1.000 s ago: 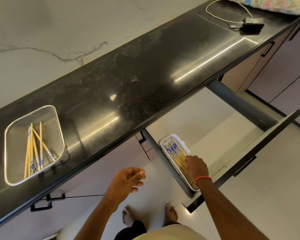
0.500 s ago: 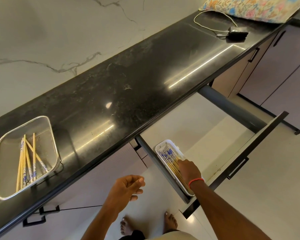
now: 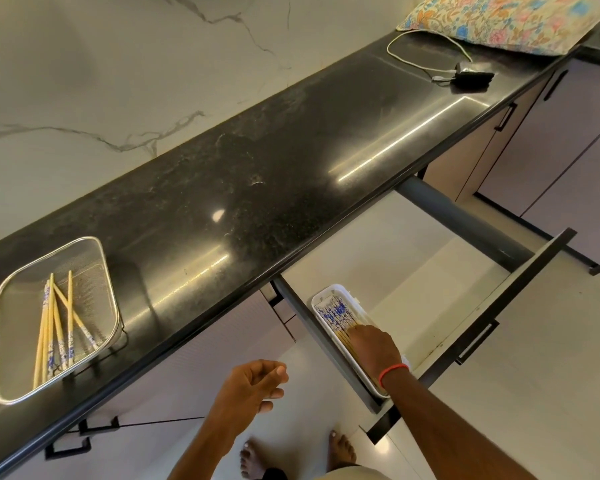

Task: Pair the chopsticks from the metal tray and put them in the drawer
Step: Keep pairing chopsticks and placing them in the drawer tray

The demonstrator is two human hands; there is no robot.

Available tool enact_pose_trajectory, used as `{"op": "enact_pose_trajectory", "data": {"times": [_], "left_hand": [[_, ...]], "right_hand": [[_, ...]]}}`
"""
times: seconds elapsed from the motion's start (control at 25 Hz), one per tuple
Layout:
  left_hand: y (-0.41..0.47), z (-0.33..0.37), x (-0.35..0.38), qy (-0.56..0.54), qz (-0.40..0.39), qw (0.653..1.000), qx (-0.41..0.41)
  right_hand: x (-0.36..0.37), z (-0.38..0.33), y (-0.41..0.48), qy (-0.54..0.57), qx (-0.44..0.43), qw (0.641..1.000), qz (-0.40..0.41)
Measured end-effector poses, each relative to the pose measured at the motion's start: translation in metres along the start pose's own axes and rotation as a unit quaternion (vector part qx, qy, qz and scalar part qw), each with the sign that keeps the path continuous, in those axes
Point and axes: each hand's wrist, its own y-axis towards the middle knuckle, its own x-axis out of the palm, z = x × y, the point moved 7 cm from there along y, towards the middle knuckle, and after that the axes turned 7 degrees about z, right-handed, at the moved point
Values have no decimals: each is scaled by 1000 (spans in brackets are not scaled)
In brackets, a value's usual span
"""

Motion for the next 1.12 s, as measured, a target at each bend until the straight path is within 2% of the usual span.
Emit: {"op": "enact_pose_trajectory", "data": {"times": [0.24,0.52,0.72,0.84,0.96,1.12], "left_hand": [[-6,-3,-9,-12,11,1000,-4],[-6,-8,-12,-17,15,1000,-20],[-2,-8,-10,-12,5,1000,-23],[0,-6,-10,-11,-2,1000,-15],[0,-6,-10,-11,-4,1000,-4],[-1,-6,-13,-18,-5,1000,9]], "right_hand": [[3,-6,-7,-57,6,998,-31],[-3,8,-21,-23,26,999,-18],[7,19,-31,-53,51,993,-94],[7,19,-33,-62,69,991,-99],[0,12,-31,-57,49,994,-73],[0,5,-32,-54,7,995,-79]]}}
